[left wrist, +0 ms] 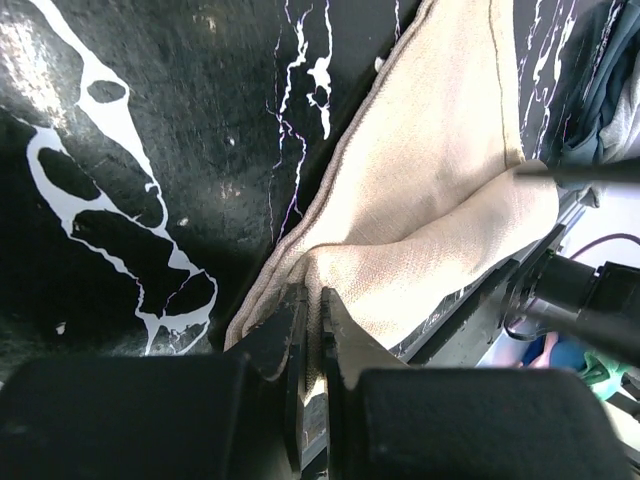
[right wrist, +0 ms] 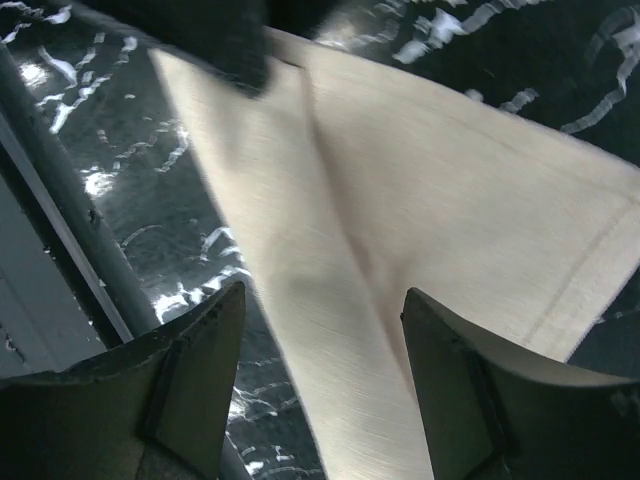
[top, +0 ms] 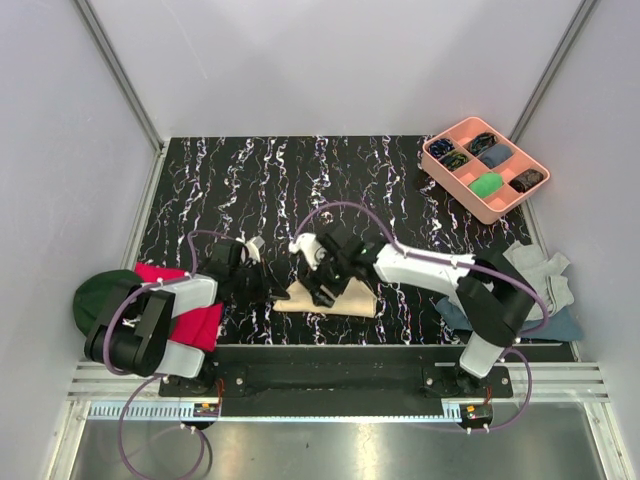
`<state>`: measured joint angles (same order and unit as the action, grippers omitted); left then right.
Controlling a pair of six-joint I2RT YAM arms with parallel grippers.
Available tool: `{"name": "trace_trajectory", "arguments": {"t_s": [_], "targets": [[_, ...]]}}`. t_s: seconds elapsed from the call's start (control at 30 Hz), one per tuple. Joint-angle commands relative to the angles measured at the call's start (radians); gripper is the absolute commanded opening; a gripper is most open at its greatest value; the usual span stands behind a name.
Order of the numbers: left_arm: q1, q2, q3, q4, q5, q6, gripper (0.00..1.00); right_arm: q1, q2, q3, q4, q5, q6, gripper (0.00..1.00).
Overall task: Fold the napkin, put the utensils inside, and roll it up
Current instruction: Roll the napkin with the utensil
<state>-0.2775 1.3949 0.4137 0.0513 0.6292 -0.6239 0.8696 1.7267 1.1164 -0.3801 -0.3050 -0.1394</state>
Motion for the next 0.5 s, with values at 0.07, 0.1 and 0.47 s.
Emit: {"name": "trace_trajectory", "arguments": {"t_s": [0.07, 0.1, 0.47], "targets": [[-0.003, 0.039, 0.037, -0.044, -0.036, 0.024, 0.04, 0.135, -0.044, -0.043, 0.075, 0.245, -0.068, 0.74], [-0.003, 0.039, 0.039, -0.045, -0.037, 0.026, 0.04, 0.147, -0.041, -0.049, 0.076, 0.26, -0.071, 0.74], [-0.003, 0.042, 0.063, -0.08, -0.042, 0.043, 0.04, 0.175, 0.04, -0.063, 0.078, 0.251, -0.088, 0.63]]}}
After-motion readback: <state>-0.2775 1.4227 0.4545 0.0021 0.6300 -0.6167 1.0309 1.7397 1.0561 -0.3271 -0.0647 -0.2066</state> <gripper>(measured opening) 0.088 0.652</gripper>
